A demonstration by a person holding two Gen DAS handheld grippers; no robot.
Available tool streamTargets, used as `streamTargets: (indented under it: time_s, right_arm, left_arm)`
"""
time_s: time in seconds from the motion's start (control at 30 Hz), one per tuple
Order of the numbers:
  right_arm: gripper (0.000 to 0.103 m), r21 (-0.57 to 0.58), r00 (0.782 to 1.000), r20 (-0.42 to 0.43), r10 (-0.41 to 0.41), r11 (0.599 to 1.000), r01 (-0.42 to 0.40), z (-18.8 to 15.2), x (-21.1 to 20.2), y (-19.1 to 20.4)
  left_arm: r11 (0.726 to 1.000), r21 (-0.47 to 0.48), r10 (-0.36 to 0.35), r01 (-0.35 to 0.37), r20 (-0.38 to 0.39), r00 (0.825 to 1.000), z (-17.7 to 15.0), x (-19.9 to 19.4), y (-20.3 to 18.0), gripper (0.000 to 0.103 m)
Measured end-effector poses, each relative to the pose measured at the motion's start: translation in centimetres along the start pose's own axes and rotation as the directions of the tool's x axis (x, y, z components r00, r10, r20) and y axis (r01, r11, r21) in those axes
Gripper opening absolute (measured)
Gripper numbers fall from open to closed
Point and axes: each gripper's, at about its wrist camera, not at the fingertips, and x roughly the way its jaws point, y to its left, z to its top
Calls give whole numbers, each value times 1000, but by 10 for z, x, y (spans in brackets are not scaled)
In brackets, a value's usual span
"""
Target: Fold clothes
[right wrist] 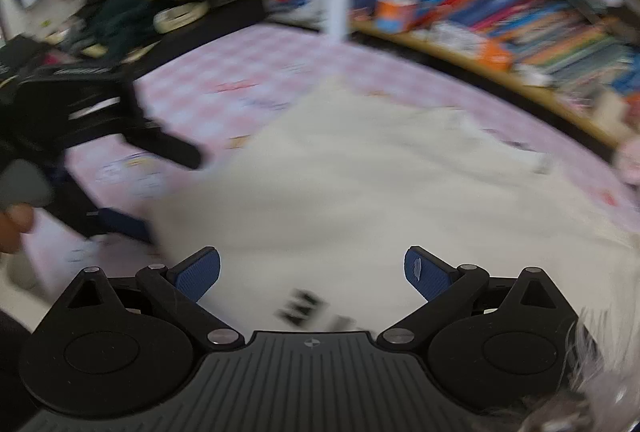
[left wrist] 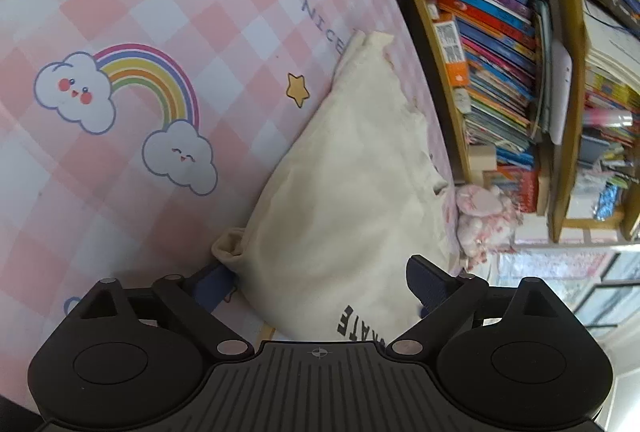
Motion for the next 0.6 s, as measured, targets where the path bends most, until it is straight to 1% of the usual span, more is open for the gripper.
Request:
streamTargets:
  time_s: [0.03, 0.07, 0.13, 0.17, 0.2, 0.23, 0.27, 0.3, 0.37, 0.4, 0.43, 0.5, 0.57, 0.6]
  right_arm:
    - [89, -14, 1000, -12, 25, 1000, -26, 4, 5, 7]
    - [83, -31, 999, -23, 42, 999, -43, 7, 9, 14]
    - [79, -71, 997, -42, 58, 996, -61, 12, 17, 27]
    - [74, -90, 996, -52, 66, 993, -71, 14, 21, 33]
    - [71, -106, 995, -60, 75, 991, -81, 16, 24, 39]
    - [66, -120, 994, -68, 87, 988, -95, 19, 26, 44]
    - [65, -135, 992, -80, 101, 985, -112, 20, 30, 49]
    - [65, -151, 989, -94, 115, 980, -128, 21, 33, 53]
    - [58, -184, 983, -121, 137, 970, -158, 23, 40, 63]
    - [57, -204, 981, -133, 142, 965, -168, 23, 44, 67]
    - [53, -223, 979, -146, 145, 959, -175, 23, 48, 72]
    - [48, -251, 975, -175, 140, 951, -182, 23, 55, 79]
    - [42, -272, 973, -197, 123, 946, -175, 21, 62, 83]
    - [41, -272, 972, -200, 119, 947, -172, 21, 64, 83]
  left_arm:
    - [1000, 8, 3, -3, 0, 1000, 1, -1, 0, 95]
    - [1000, 20, 22, -22, 10, 1000, 1, -4, -2, 95]
    - [997, 55, 54, -57, 50, 997, 4, -14, -5, 95]
    - [995, 73, 59, -65, 72, 996, 6, -20, -6, 95]
    - [995, 84, 47, -54, 90, 995, 9, -25, -7, 95]
    - [994, 95, 34, -44, 108, 994, 11, -30, -8, 95]
    - [994, 106, 24, -37, 121, 992, 14, -34, -9, 95]
    - [993, 114, 24, -38, 123, 992, 16, -36, -9, 95]
    - [991, 122, 41, -56, 118, 992, 18, -36, -9, 95]
    - [991, 116, 47, -60, 113, 992, 18, -36, -7, 95]
    - [993, 105, 49, -60, 107, 993, 18, -36, -5, 95]
    - [995, 84, 51, -59, 96, 994, 20, -35, 0, 95]
    - [996, 73, 48, -55, 96, 994, 22, -37, 2, 95]
    - [996, 71, 46, -53, 95, 994, 23, -37, 3, 95]
